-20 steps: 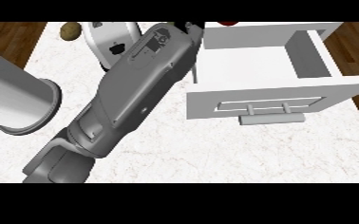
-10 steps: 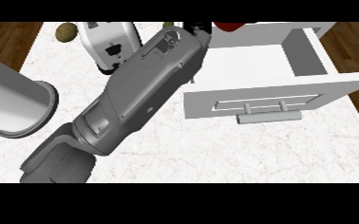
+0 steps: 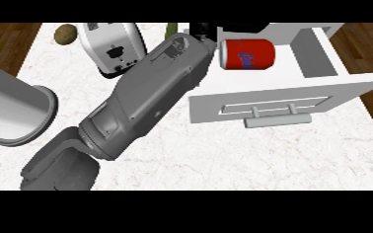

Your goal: Pick up the can, place it into the drawer and close the drawer

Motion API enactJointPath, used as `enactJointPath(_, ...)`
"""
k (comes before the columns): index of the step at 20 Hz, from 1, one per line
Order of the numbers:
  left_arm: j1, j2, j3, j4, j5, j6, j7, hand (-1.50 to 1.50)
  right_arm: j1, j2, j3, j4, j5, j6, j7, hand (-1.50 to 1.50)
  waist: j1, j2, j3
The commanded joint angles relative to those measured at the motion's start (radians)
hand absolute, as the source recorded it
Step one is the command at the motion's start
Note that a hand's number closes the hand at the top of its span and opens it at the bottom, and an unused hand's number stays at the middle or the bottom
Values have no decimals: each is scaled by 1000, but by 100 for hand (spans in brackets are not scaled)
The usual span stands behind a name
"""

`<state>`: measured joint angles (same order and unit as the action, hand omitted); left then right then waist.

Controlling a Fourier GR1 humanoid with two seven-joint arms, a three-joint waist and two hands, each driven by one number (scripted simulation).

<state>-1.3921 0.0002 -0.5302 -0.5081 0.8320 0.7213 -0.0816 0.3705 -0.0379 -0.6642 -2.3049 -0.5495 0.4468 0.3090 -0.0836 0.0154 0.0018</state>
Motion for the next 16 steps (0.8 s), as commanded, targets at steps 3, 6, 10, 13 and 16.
enactJointPath(3, 14, 0, -73, 4, 64, 64, -35, -150, -5, 6, 14, -10, 2, 7, 9, -150, -17, 4, 1)
enactJointPath(6, -7, 0, -72, 34, 83, 76, -32, -150, -51, -1, 27, 0, 22, -39, 36, -150, -6, 5, 0)
enactJointPath(10, 0, 0, -93, 40, 115, 93, -64, -150, -45, 20, 49, -29, 50, -37, 40, -150, -13, 7, 0)
enactJointPath(13, 31, 0, -95, 54, 134, 63, -121, -150, -58, -12, 27, -16, 4, -30, 41, -150, -17, 7, 0)
enactJointPath(16, 36, 0, -104, 24, 163, 85, -137, -150, -32, -5, -8, 12, 34, 21, -28, -150, -11, 2, 0)
